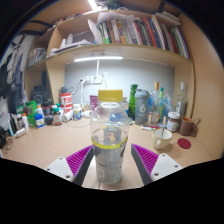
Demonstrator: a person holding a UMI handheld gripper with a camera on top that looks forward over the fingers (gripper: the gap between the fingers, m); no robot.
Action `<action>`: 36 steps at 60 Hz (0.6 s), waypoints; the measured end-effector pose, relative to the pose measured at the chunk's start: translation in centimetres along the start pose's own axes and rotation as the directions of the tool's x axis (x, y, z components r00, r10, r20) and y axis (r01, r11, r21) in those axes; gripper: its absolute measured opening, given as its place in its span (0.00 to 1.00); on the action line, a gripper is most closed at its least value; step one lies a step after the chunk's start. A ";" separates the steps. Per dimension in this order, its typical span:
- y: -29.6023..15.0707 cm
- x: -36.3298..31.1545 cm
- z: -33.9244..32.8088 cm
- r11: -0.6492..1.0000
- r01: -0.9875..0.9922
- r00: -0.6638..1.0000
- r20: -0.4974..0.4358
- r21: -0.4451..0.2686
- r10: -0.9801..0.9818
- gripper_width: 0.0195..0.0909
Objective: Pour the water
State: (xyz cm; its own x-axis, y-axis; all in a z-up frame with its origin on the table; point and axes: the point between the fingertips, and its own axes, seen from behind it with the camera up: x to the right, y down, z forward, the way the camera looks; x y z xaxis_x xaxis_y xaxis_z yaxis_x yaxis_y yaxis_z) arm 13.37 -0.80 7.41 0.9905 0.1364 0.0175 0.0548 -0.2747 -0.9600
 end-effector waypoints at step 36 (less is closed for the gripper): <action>0.1 -2.0 6.6 1.000 0.013 0.996 0.091 -0.008 -0.013 0.33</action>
State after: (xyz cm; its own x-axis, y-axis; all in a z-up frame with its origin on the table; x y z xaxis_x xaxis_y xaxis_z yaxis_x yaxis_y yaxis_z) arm 10.57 5.22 5.38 0.9742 0.2258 0.0042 0.0691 -0.2805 -0.9574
